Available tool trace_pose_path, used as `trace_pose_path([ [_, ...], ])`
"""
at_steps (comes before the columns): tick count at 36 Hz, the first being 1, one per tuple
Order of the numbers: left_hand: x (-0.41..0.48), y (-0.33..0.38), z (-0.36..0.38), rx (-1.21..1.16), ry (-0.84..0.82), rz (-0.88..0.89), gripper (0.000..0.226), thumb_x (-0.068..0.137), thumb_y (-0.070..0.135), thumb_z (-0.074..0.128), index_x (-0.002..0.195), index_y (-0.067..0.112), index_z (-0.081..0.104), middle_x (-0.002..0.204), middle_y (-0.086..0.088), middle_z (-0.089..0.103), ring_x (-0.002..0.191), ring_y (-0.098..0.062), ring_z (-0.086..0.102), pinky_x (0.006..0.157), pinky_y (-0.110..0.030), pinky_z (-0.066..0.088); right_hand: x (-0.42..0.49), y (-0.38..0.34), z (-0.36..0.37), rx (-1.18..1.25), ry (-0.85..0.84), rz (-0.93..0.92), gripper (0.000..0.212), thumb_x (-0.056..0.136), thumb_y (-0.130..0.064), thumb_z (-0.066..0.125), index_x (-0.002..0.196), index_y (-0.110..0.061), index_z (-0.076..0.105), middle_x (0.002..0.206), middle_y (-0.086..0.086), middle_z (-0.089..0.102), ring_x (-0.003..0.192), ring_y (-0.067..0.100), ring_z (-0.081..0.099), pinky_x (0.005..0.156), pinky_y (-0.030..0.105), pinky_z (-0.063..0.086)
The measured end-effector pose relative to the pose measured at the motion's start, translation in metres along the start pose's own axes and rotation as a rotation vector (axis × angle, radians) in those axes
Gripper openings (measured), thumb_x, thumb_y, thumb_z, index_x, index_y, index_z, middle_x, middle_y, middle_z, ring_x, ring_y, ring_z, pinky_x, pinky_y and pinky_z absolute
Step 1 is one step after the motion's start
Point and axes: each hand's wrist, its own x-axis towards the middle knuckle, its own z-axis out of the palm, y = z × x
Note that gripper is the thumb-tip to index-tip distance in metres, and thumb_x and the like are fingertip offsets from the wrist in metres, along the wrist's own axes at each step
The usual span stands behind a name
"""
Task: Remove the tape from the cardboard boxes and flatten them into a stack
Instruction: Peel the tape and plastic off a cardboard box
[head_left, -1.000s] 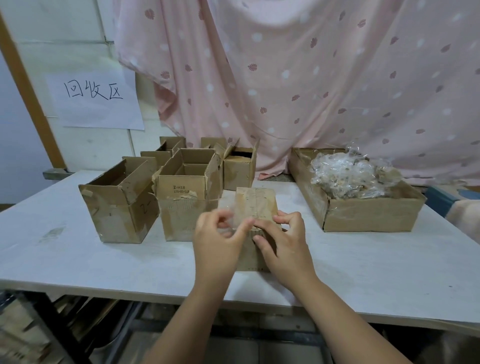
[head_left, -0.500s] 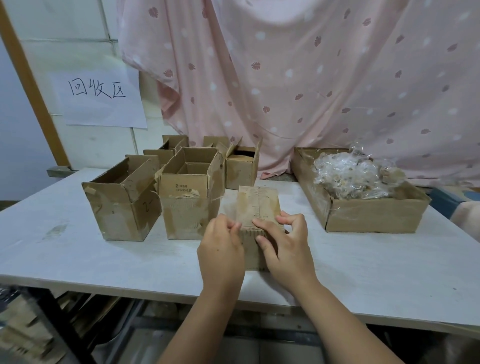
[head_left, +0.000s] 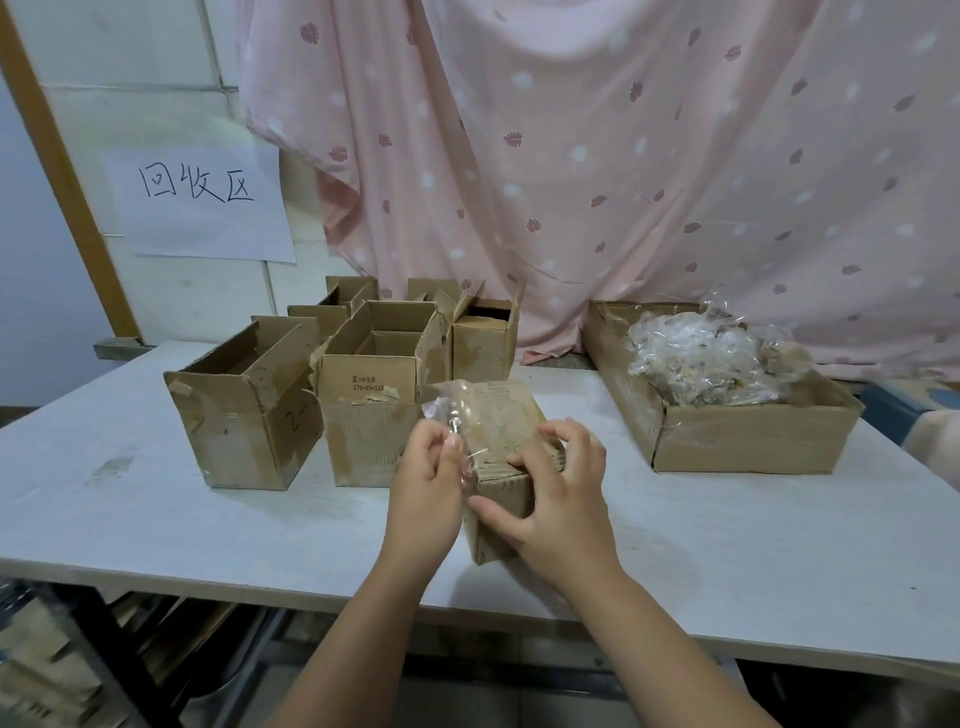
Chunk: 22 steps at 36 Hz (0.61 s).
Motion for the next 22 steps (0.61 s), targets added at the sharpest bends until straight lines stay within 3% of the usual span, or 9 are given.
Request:
trace_pose_path([
  [2,0.002,0.003,-0.001,0.013,-0.042,0.031,0.022,0.101,0.016,0.039,0.081,0.012,0.046,0.055,0.015,0.049,0.054,0.000,0.044,0.058,-0.021,0.039,0.005,-0.004,-0.002,-0.070,0.028,-0.066,0.053,0.069,-0.068,0.054,0.087,-0.018,0.054,0.118,0.004,0.047,0.117,0.029,0.039,0.084,0.035,0.045],
  [6,0.009,0.011,-0.003,0.023,-0.036,0.044,0.022,0.101,0.018,0.039,0.080,0.016,0.046,0.063,0.007,0.048,0.056,-0.006,0.043,0.059,-0.027,0.037,0.009,-0.011,-0.009,-0.052,-0.075,-0.037,0.047,0.067,-0.057,0.050,0.094,-0.018,0.054,0.098,-0.006,0.051,0.096,0.018,0.047,0.062,0.025,0.045],
  [9,0.015,0.019,-0.006,0.070,-0.021,0.027,0.023,0.096,0.037,0.045,0.084,0.018,0.051,0.072,0.001,0.052,0.066,-0.013,0.048,0.065,-0.038,0.041,0.010,-0.007,-0.016,-0.059,-0.172,-0.027,0.059,0.066,-0.054,0.042,0.116,-0.026,0.058,0.101,-0.012,0.040,0.103,0.013,0.039,0.073,0.024,0.039],
  [11,0.019,0.025,-0.008,0.176,-0.054,-0.005,0.031,0.087,0.053,0.055,0.091,0.023,0.055,0.081,0.002,0.059,0.073,-0.013,0.054,0.067,-0.034,0.043,0.012,-0.005,-0.023,-0.015,-0.248,-0.003,0.064,0.066,-0.053,0.039,0.124,-0.033,0.055,0.099,-0.017,0.031,0.106,0.007,0.033,0.079,0.021,0.035],
  [13,0.023,0.032,-0.007,0.359,-0.043,-0.013,0.035,0.077,0.053,0.067,0.093,0.023,0.055,0.078,0.009,0.057,0.070,-0.008,0.052,0.060,-0.025,0.038,0.015,-0.005,-0.028,0.033,-0.309,0.036,0.062,0.065,-0.047,0.044,0.126,-0.037,0.053,0.098,-0.018,0.031,0.107,0.004,0.031,0.080,0.021,0.036],
  [16,0.027,0.038,-0.003,0.658,-0.002,0.051,0.046,0.068,0.052,0.076,0.079,0.017,0.047,0.067,0.008,0.049,0.063,-0.009,0.044,0.052,-0.025,0.029,0.017,-0.003,-0.035,0.117,-0.367,0.083,0.064,0.062,-0.037,0.047,0.126,-0.038,0.052,0.102,-0.016,0.034,0.108,0.004,0.033,0.087,0.020,0.037],
  [18,0.030,0.039,-0.001,0.811,-0.015,0.079,0.055,0.064,0.060,0.074,0.080,0.017,0.045,0.079,0.004,0.051,0.076,-0.015,0.047,0.061,-0.027,0.034,0.017,0.000,-0.041,0.184,-0.392,0.118,0.066,0.061,-0.034,0.048,0.127,-0.037,0.050,0.103,-0.015,0.036,0.110,0.005,0.035,0.090,0.020,0.036],
  [20,0.034,0.040,0.001,0.898,-0.044,0.049,0.063,0.062,0.065,0.073,0.094,0.015,0.052,0.100,-0.002,0.052,0.098,-0.021,0.049,0.077,-0.030,0.040,0.017,0.002,-0.048,0.229,-0.421,0.140,0.071,0.060,-0.032,0.048,0.130,-0.040,0.044,0.104,-0.015,0.037,0.113,0.006,0.038,0.095,0.024,0.037],
  [22,0.036,0.039,0.002,0.927,-0.082,0.028,0.058,0.065,0.063,0.073,0.090,0.015,0.052,0.100,-0.003,0.053,0.095,-0.022,0.051,0.073,-0.032,0.041,0.018,0.003,-0.055,0.228,-0.460,0.156,0.071,0.061,-0.032,0.049,0.130,-0.042,0.040,0.104,-0.018,0.037,0.113,0.004,0.038,0.099,0.028,0.038],
])
